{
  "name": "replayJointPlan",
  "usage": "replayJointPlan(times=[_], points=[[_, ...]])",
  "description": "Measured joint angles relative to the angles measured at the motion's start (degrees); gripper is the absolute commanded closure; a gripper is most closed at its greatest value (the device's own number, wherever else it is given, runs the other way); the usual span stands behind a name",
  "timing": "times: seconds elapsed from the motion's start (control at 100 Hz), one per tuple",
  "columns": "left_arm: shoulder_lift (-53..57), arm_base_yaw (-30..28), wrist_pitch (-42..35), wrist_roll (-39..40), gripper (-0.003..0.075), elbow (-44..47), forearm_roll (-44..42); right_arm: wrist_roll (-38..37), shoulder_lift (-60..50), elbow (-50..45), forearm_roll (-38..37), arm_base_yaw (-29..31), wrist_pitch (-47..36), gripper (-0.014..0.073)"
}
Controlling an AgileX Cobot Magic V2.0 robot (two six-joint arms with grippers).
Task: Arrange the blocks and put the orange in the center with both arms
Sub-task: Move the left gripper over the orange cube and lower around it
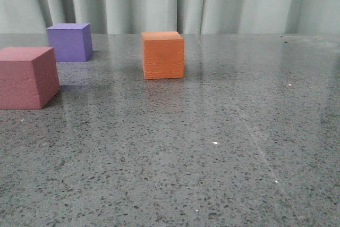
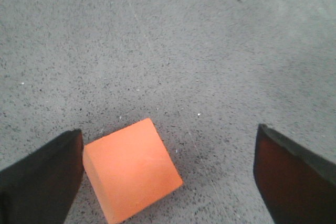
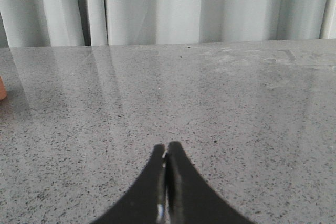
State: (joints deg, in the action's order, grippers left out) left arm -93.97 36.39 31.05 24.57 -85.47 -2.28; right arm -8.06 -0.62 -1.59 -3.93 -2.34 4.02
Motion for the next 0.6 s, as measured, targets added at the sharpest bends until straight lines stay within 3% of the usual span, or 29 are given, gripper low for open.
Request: replayJointPlan(times=[0.18, 0.6], points=[[-5.70, 2.50, 4.11, 10.87, 0.0111, -4.54, -11.55, 0.00, 0.00, 0.00, 0.00, 0.00, 0.00, 0.0713], [-6.88, 3.47, 5.28, 12.49, 0.0111, -5.14, -15.76, 0.00, 0.00, 0.00, 0.00, 0.00, 0.00, 0.0713]])
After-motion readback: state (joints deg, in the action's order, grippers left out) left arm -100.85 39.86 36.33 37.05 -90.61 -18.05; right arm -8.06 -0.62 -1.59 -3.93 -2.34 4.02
